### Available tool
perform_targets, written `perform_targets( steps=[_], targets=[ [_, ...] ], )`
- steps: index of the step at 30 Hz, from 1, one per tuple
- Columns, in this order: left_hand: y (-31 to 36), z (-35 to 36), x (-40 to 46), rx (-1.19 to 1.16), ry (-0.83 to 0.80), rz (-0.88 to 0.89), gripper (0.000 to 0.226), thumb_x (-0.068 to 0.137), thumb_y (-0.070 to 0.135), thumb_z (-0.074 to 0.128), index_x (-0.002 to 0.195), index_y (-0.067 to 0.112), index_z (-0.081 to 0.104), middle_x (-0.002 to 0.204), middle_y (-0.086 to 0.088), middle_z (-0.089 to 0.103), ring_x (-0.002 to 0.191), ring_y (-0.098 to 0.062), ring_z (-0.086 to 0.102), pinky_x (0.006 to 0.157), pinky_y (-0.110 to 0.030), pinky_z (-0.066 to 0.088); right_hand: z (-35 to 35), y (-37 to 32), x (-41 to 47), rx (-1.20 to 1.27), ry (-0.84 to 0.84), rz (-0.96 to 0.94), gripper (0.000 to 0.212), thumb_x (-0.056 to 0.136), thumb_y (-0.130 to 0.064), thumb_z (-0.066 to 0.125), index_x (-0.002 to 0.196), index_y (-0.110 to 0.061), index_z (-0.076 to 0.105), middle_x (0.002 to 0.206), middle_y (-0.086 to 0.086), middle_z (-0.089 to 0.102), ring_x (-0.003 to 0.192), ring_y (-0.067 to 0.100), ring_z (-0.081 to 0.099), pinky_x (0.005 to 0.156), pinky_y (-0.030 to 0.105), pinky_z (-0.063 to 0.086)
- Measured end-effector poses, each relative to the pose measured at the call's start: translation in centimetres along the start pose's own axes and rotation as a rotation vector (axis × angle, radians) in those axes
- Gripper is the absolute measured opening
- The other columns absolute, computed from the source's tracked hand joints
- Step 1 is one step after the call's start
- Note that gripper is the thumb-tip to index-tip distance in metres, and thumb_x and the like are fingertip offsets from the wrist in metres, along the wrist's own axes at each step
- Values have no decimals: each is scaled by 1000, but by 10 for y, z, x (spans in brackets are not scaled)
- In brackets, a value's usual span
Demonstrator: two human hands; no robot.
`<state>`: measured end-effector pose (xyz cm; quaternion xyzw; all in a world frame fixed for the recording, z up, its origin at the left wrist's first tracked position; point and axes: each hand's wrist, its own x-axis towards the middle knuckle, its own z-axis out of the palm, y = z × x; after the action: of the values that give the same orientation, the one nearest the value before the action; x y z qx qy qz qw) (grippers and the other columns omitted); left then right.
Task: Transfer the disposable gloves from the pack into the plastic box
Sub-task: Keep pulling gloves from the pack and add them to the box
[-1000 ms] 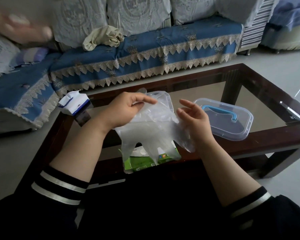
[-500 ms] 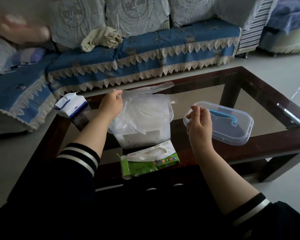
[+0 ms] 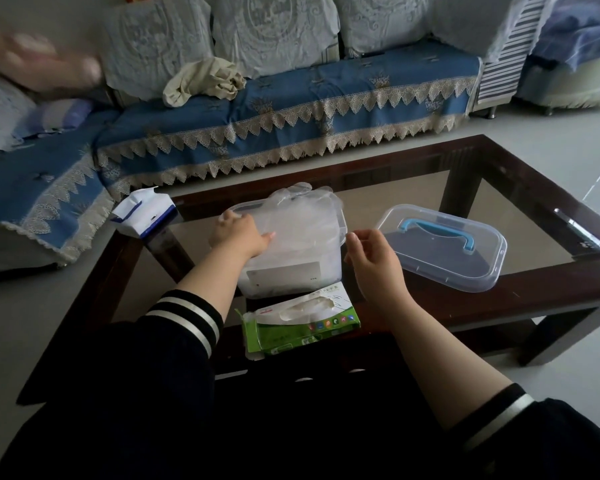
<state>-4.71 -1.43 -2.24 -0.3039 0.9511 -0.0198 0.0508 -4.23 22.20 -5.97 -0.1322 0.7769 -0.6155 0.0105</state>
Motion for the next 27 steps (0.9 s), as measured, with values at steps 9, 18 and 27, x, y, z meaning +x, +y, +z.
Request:
perform_targets(
  steps=[9,18,27],
  targets=[
    [-12,-2,-51,-291,730,202,39,102,33,37,110,12,69,135,-14,53,124,-35,43,98,-43,36,14,8,-14,-309,-415,-262,15,84,-40,69,82,-25,68,82,-10,64,79,5,56,71,26,47],
    [-14,51,-119,-300,215,656,38,92,53,52,109,22,66,102,4,67,94,-17,62,67,-29,47,49,23,-26,-847,-615,-402,36,95,-39,49,126,-25,59,132,2,48,122,26,39,100,39,33],
    [-22,75,-111,-138,-145,490,89,78,53,72,150,27,28,152,7,32,141,-19,24,112,-37,26,62,24,-28,-892,-495,-304,31,94,-39,51,115,-25,69,124,-1,50,116,24,40,93,34,31]
  ],
)
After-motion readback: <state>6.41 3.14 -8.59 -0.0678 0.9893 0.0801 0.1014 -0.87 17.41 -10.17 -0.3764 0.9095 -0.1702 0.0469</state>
